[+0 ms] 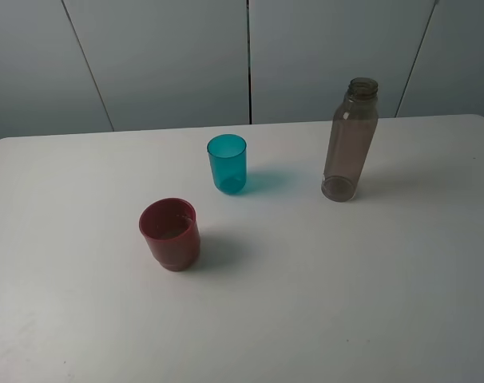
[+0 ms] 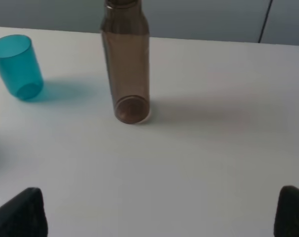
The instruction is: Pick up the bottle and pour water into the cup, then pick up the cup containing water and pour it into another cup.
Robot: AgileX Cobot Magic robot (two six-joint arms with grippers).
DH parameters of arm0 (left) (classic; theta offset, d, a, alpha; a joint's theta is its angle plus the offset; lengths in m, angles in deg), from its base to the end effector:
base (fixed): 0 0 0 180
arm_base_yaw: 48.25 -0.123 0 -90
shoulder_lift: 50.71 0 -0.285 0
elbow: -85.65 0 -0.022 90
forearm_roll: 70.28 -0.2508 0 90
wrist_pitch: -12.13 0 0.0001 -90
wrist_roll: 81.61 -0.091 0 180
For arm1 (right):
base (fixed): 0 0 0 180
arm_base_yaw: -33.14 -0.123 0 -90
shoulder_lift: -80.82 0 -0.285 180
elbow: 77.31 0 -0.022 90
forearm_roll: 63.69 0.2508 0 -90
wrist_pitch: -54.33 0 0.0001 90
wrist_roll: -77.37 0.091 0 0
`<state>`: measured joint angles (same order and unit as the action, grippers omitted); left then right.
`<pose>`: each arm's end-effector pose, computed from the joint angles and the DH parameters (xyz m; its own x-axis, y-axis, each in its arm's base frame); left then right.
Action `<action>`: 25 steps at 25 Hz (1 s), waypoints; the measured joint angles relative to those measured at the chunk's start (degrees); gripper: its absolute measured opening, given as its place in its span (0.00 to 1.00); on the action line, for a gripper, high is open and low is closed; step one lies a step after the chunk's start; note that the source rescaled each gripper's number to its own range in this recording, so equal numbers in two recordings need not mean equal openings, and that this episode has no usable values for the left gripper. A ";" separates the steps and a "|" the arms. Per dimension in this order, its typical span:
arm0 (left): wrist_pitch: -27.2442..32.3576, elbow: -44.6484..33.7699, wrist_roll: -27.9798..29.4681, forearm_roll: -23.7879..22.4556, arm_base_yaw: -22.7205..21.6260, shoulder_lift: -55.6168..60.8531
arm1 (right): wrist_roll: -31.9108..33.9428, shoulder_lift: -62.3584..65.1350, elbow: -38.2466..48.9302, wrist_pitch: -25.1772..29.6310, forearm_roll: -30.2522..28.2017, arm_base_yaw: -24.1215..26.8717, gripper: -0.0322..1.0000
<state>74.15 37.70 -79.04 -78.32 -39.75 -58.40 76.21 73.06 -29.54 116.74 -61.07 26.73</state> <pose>-0.0060 0.0123 0.2792 -0.4546 0.0893 -0.8862 0.0479 0.9960 0.0758 -0.0081 0.0028 0.2789 -0.4654 -0.0513 -0.8836 -0.1467 0.9890 0.0198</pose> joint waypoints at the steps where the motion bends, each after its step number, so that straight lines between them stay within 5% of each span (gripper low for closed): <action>1: 0.00 0.00 0.00 0.00 0.00 0.00 | 0.00 0.00 0.00 0.00 0.00 1.64 1.00; 7: 0.00 0.00 0.00 0.00 0.00 0.00 | 0.00 0.00 0.00 0.00 0.00 7.58 1.00; 25: 0.00 0.00 0.19 0.00 0.00 0.00 | 0.03 0.00 0.00 0.00 0.00 7.80 1.00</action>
<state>74.15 37.70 -78.86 -78.32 -39.75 -58.40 76.24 73.06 -29.54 116.74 -61.07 34.52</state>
